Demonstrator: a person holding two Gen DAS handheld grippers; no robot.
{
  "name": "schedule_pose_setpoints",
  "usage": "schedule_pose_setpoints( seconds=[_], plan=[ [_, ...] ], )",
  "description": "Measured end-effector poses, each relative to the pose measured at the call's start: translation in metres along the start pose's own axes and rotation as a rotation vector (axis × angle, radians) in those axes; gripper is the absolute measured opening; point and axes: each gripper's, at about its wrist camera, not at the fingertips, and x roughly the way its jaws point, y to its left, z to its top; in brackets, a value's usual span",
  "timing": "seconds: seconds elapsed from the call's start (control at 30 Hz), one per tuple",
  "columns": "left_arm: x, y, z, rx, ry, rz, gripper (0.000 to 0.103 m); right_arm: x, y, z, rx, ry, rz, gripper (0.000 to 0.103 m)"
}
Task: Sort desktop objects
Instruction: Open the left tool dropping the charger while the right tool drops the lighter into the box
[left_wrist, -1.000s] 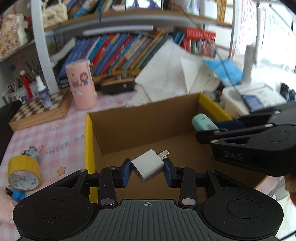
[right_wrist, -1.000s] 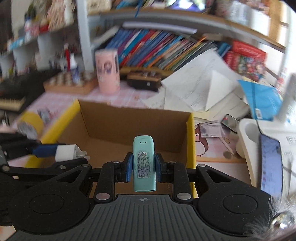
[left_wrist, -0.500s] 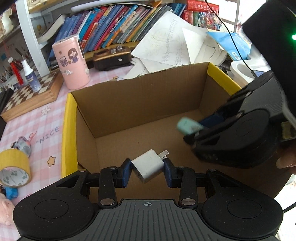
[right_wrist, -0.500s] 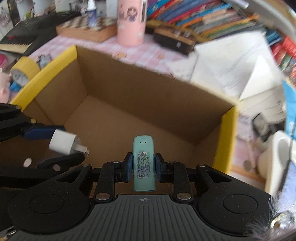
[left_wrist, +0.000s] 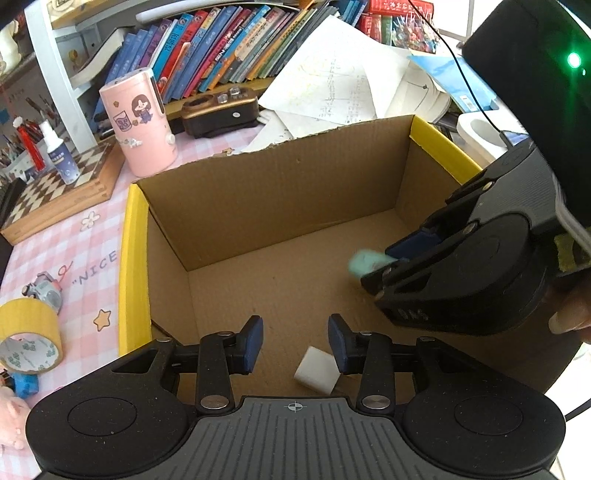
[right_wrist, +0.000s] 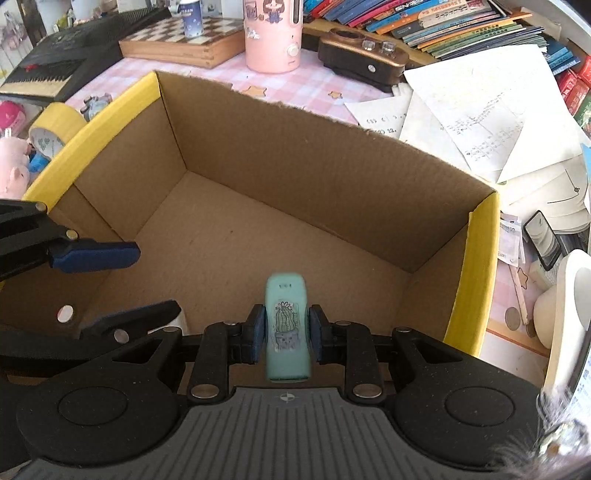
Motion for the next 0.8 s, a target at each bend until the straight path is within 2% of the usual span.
schedule_pose_setpoints(
  seconds=[0.13,0.2,0.5,0.6,0.8],
  plan=[
    [-0.009,-0.002,-0.004,0.0,-0.029,0.004,0.048,-0.009,-0.002,-0.001,0.02,-0.053,-0.009,0.027],
    [-0.016,-0.003,-0.004,0.0,-0.053,0.009,0.049,-0.016,-0.002,-0.003,0.034,-0.08,-0.007,0.032],
    [-0.066,0.007,-0.01,-0.034,-0.189,0.026,0.061,-0.071,-0.008,-0.016,0.14,-0.264,-0.048,0.037],
    [-0.084,0.014,-0.013,-0.053,-0.234,0.03,0.067,-0.095,-0.004,-0.028,0.184,-0.341,-0.064,0.042],
    [-0.113,0.028,-0.03,-0.097,-0.295,0.027,0.076,-0.134,0.014,-0.057,0.255,-0.453,-0.122,0.043]
  ],
)
